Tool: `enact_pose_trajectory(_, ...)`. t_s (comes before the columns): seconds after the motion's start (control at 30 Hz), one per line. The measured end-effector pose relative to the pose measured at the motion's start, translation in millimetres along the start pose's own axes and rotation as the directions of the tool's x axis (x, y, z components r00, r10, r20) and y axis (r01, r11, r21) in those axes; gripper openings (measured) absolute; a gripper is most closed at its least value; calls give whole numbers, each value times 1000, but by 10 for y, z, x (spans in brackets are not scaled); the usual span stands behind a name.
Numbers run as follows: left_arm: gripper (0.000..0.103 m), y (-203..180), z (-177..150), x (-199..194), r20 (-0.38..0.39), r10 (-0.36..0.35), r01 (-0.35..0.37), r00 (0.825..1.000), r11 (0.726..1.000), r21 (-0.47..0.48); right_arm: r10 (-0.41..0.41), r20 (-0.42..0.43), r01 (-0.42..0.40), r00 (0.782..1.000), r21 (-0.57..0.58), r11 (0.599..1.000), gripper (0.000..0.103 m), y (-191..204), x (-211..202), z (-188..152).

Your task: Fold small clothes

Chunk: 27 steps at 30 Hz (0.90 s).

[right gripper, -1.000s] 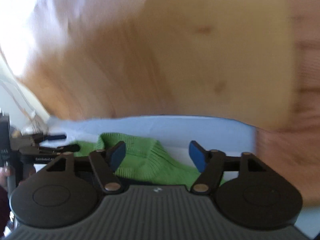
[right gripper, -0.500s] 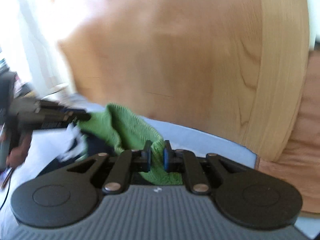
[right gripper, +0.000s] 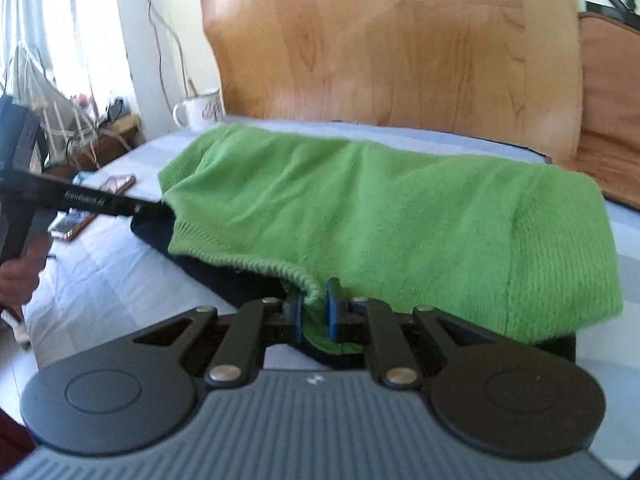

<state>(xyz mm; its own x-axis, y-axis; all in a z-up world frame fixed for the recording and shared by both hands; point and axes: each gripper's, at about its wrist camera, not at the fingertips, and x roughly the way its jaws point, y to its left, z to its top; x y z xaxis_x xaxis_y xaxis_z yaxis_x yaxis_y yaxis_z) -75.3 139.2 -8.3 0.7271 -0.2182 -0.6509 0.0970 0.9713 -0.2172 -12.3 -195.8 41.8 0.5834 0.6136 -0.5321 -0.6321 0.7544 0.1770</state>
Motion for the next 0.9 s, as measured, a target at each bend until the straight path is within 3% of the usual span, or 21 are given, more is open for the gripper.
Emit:
enact_pose_trajectory(0.07,47,55,74,-170,34,-25,26,999,1000,-12,15,26,-16,1000,42,999,26,-82,-136,46)
enact_pose_trajectory(0.13,78,101,170,-348,116,15,-14,993,1000,-10,0,89,-5,996,53,999,28,-158,-318,82)
enact_pose_trajectory(0.2,100,230,281,-416,170,72,-62,983,996,-61,-79,169,63,983,96,993,35,-302,-522,113)
enact_pose_trajectory(0.23,101,320,383,-395,179,88,-69,980,992,-107,-141,203,114,969,140,984,43,-408,-601,138)
enact_pose_trajectory(0.37,98,620,646,-52,106,21,10,994,959,-284,-280,221,204,934,315,927,66,-826,-598,165)
enact_pose_trajectory(0.4,87,653,691,91,80,-5,30,997,948,-318,-299,202,218,933,345,913,67,-936,-551,160)
enact_pose_trajectory(0.43,60,655,708,188,57,-11,29,998,943,-331,-303,173,222,937,376,900,67,-1034,-474,146)
enact_pose_trajectory(0.47,43,636,713,298,20,-12,19,1000,941,-337,-285,148,207,947,398,894,52,-1097,-391,132)
enact_pose_trajectory(0.5,18,606,690,402,-19,-23,16,1000,943,-333,-258,130,183,958,416,891,31,-1130,-313,107)
enact_pose_trajectory(0.53,15,545,668,461,-38,-23,10,999,946,-324,-249,115,177,962,433,884,11,-1157,-290,80)
enact_pose_trajectory(0.63,11,330,564,383,6,81,-78,997,967,-241,-314,145,217,938,458,862,10,-1118,-335,-50)
enact_pose_trajectory(0.73,12,326,472,428,-1,103,-100,995,962,-254,-300,88,204,950,554,807,10,-1284,-205,-301)
enact_pose_trajectory(0.8,21,311,487,416,-11,128,-127,992,960,-250,-298,111,190,948,554,811,12,-1260,-232,-290)
enact_pose_trajectory(0.87,29,276,523,368,-17,150,-150,989,959,-240,-292,129,179,948,543,820,28,-1209,-301,-198)
enact_pose_trajectory(0.9,33,290,542,302,-10,149,-147,989,958,-246,-313,138,194,940,537,821,30,-1189,-378,-176)
